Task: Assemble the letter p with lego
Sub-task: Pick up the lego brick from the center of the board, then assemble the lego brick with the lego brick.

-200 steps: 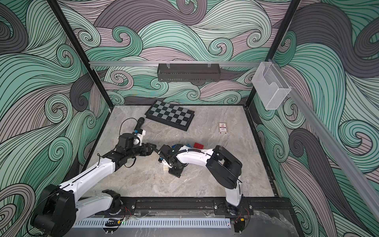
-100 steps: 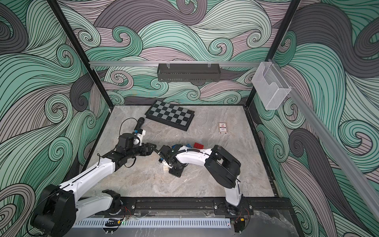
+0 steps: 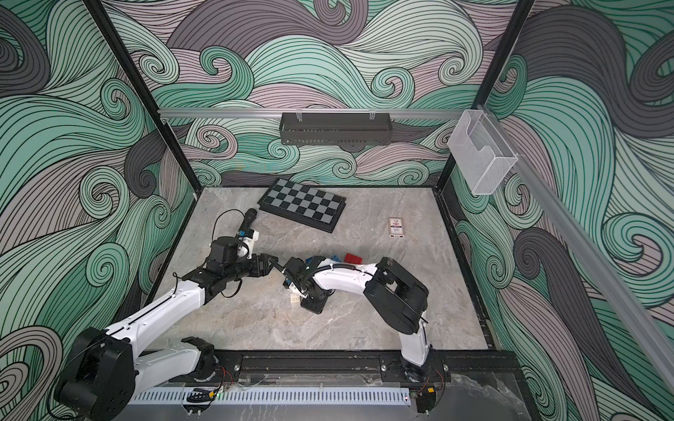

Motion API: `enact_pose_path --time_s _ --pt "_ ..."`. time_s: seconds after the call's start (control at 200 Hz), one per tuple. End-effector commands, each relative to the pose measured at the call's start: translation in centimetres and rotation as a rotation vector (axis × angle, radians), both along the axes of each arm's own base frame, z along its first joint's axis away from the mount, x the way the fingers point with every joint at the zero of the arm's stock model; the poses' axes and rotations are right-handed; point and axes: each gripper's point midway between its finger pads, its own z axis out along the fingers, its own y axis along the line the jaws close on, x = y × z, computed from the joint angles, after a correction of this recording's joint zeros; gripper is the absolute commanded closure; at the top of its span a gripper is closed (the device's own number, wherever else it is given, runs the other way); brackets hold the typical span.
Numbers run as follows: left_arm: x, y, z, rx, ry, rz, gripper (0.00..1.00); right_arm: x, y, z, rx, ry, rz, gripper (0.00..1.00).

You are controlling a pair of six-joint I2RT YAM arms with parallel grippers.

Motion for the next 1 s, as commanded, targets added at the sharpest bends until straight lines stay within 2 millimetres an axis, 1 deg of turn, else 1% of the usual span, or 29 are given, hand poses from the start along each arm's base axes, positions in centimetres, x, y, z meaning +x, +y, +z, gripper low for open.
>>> enact_pose_path --time_s 0.0,0.17,0.24,0.28,0.31,0.385,0.46,0.505,0.54,0.65,0.776,0.821,0.831,0.851,0.996 --pt "0.1 -0.1 0.1 0.006 -0.016 -0.01 0.35 0.7 0.4 1.2 0.029 -0.025 -0.016 0.65" --pt "0.2 -0.1 0.0 0.006 -0.014 -0.01 0.35 1.0 0.3 1.8 0.041 -0.043 -0.036 0.79" --pt "0.2 -0.1 0.1 0.005 -0.013 -0.013 0.35 1.5 0.0 2.8 0.055 -0.071 -0.055 0.83" --pt "0.2 -0.2 0.1 0.005 -0.011 -0.016 0.37 1.9 -0.3 3.5 0.068 -0.088 -0.075 0.85" --pt "0.3 -0.3 0.2 0.002 -0.01 -0.018 0.41 2.3 -0.5 4.1 0.082 -0.1 -0.094 0.86" --pt "0.4 -0.8 0.3 -0.01 -0.003 -0.035 0.57 3.5 -1.7 6.0 0.117 -0.132 -0.158 0.88" --pt "0.7 -1.6 0.5 -0.021 0.005 -0.05 0.78 5.0 -3.2 7.9 0.141 -0.164 -0.23 0.88" --pt "0.9 -2.3 0.6 -0.029 0.008 -0.063 0.88 6.2 -4.1 9.1 0.152 -0.191 -0.276 0.88" --pt "1.0 -3.0 0.7 -0.034 0.009 -0.079 1.0 7.0 -4.8 9.8 0.157 -0.202 -0.314 0.88" --pt "1.3 -6.3 1.3 -0.03 -0.001 -0.152 1.0 10.2 -6.8 11.7 0.191 -0.215 -0.468 0.88" --pt "1.3 -10.3 2.0 -0.037 -0.003 -0.241 1.0 12.9 -7.9 12.7 0.22 -0.199 -0.567 0.88" --pt "1.4 -11.2 2.6 -0.046 -0.012 -0.254 1.0 13.6 -8.0 12.7 0.215 -0.194 -0.58 0.88" --pt "1.4 -11.4 1.9 -0.041 0.005 -0.257 1.0 13.8 -8.0 12.8 0.218 -0.194 -0.583 0.88" --pt "1.5 -11.7 1.7 -0.043 0.01 -0.259 1.0 14.0 -7.9 12.8 0.221 -0.189 -0.585 0.88" --pt "1.5 -13.0 2.1 -0.076 0.005 -0.295 1.0 15.2 -7.6 12.1 0.237 -0.143 -0.608 0.88"
